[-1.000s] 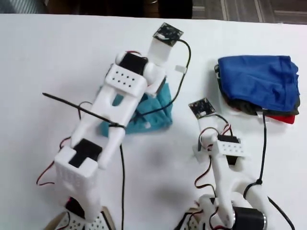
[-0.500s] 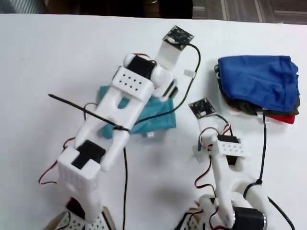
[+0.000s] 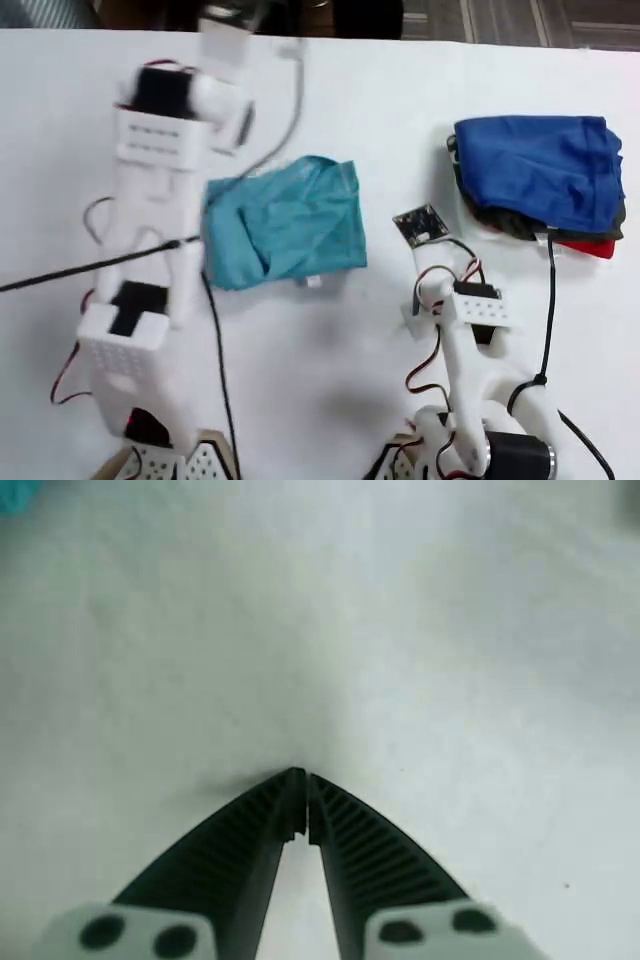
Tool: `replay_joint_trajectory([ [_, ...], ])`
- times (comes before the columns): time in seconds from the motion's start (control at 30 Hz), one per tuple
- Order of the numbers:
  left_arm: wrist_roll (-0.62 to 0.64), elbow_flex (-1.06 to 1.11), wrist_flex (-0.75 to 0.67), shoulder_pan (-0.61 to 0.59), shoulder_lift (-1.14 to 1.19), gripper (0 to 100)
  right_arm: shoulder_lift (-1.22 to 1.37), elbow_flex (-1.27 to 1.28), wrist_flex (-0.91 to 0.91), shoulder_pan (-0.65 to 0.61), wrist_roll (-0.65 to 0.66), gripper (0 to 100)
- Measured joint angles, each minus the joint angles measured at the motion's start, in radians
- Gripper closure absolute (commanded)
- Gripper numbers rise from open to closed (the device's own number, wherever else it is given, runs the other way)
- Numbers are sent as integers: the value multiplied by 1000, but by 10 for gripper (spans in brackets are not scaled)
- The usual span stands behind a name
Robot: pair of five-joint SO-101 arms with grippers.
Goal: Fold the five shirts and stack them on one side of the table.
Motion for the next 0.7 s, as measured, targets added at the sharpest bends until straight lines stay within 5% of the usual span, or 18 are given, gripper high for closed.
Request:
replay_joint_trajectory([
  [0.2, -55, 74, 21, -138, -144, 973, 2, -75, 61, 3, 0, 978],
  [0.43, -118, 497, 11, -256, -529, 973, 3, -450, 377, -117, 2, 978],
  [0.7, -204, 1300, -368, -466, -919, 973, 137, -818, 494, -377, -32, 978],
])
